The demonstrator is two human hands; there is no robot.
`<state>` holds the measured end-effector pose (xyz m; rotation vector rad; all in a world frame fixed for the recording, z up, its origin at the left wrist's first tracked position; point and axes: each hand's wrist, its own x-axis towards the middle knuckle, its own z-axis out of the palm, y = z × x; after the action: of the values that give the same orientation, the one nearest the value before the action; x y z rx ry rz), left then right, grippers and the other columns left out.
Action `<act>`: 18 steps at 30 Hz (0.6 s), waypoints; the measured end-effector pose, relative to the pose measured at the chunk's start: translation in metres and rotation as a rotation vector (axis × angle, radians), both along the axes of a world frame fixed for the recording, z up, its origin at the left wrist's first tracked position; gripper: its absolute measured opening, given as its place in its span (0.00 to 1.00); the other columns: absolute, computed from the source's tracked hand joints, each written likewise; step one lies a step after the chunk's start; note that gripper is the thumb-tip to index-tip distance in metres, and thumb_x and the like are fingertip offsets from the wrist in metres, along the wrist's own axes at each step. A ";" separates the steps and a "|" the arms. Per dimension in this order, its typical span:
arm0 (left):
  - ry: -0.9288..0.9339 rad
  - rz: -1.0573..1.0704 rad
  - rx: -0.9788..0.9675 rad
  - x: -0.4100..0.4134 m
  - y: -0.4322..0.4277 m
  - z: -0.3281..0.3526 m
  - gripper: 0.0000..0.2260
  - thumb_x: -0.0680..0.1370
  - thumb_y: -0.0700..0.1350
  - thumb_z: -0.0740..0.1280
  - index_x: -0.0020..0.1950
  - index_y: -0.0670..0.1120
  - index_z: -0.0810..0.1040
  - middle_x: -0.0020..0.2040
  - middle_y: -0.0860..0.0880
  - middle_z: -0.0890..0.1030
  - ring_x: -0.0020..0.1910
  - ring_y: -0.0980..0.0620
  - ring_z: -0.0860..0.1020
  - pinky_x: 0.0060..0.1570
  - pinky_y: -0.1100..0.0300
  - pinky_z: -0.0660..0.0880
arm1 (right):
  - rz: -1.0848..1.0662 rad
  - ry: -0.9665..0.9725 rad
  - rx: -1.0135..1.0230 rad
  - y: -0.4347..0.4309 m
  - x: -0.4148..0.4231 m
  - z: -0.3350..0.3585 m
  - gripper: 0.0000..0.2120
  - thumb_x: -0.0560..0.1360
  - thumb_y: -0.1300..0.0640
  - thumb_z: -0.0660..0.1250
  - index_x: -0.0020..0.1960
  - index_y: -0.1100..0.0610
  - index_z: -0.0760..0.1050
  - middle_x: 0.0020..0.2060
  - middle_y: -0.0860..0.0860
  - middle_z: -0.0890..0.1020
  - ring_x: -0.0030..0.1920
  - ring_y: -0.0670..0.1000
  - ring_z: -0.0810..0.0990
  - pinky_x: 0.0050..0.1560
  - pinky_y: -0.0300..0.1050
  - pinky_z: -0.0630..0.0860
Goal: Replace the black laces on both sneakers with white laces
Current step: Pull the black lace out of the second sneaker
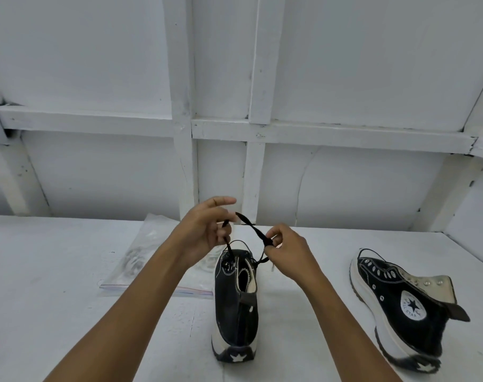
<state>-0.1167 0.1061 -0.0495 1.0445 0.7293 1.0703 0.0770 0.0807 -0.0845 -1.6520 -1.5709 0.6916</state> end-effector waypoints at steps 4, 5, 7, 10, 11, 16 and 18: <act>0.206 0.130 0.124 -0.012 0.005 0.002 0.04 0.75 0.39 0.72 0.47 0.44 0.78 0.32 0.50 0.71 0.26 0.54 0.67 0.35 0.59 0.67 | -0.121 0.007 0.093 0.001 0.014 0.003 0.08 0.74 0.62 0.66 0.51 0.53 0.75 0.42 0.46 0.77 0.38 0.44 0.74 0.34 0.38 0.68; 0.388 0.164 0.205 -0.016 0.005 0.002 0.05 0.74 0.42 0.74 0.43 0.44 0.79 0.31 0.51 0.71 0.27 0.54 0.67 0.35 0.60 0.68 | -0.132 0.002 0.115 0.001 0.016 0.004 0.08 0.74 0.63 0.67 0.51 0.53 0.76 0.43 0.45 0.77 0.38 0.44 0.74 0.35 0.39 0.69; 0.794 0.145 0.350 -0.020 0.004 0.000 0.12 0.72 0.49 0.77 0.37 0.43 0.81 0.27 0.52 0.71 0.28 0.55 0.67 0.33 0.64 0.67 | -0.141 0.002 0.141 0.001 0.017 0.006 0.08 0.73 0.63 0.66 0.49 0.52 0.75 0.43 0.44 0.77 0.38 0.44 0.74 0.37 0.41 0.70; 1.030 0.017 0.377 -0.022 0.001 -0.003 0.17 0.70 0.57 0.77 0.31 0.46 0.79 0.26 0.51 0.69 0.29 0.54 0.65 0.32 0.61 0.62 | -0.142 0.019 0.147 0.002 0.017 0.007 0.11 0.73 0.66 0.64 0.49 0.51 0.75 0.44 0.44 0.77 0.39 0.44 0.74 0.38 0.41 0.70; 1.055 -0.021 0.373 -0.022 -0.001 -0.003 0.18 0.70 0.58 0.76 0.30 0.47 0.77 0.27 0.50 0.69 0.29 0.54 0.65 0.32 0.62 0.62 | -0.146 0.037 0.146 0.003 0.018 0.007 0.12 0.73 0.67 0.63 0.50 0.52 0.75 0.44 0.45 0.77 0.39 0.44 0.74 0.37 0.40 0.70; 0.588 0.086 0.265 -0.027 -0.009 -0.001 0.18 0.75 0.54 0.71 0.34 0.43 0.74 0.30 0.47 0.73 0.33 0.51 0.74 0.41 0.60 0.74 | -0.223 0.240 0.121 0.002 0.023 0.009 0.08 0.76 0.64 0.62 0.51 0.54 0.75 0.45 0.47 0.78 0.40 0.45 0.75 0.35 0.38 0.70; 0.145 0.185 0.064 -0.029 -0.007 0.002 0.17 0.78 0.51 0.68 0.33 0.44 0.72 0.29 0.47 0.71 0.31 0.48 0.73 0.38 0.55 0.75 | -0.258 0.340 0.102 0.001 0.027 0.007 0.07 0.76 0.63 0.62 0.51 0.54 0.74 0.46 0.49 0.79 0.40 0.47 0.75 0.36 0.40 0.71</act>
<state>-0.1458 0.0995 -0.0475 1.1350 0.9280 1.1913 0.1036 0.0816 -0.0771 -1.5337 -1.1125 0.6995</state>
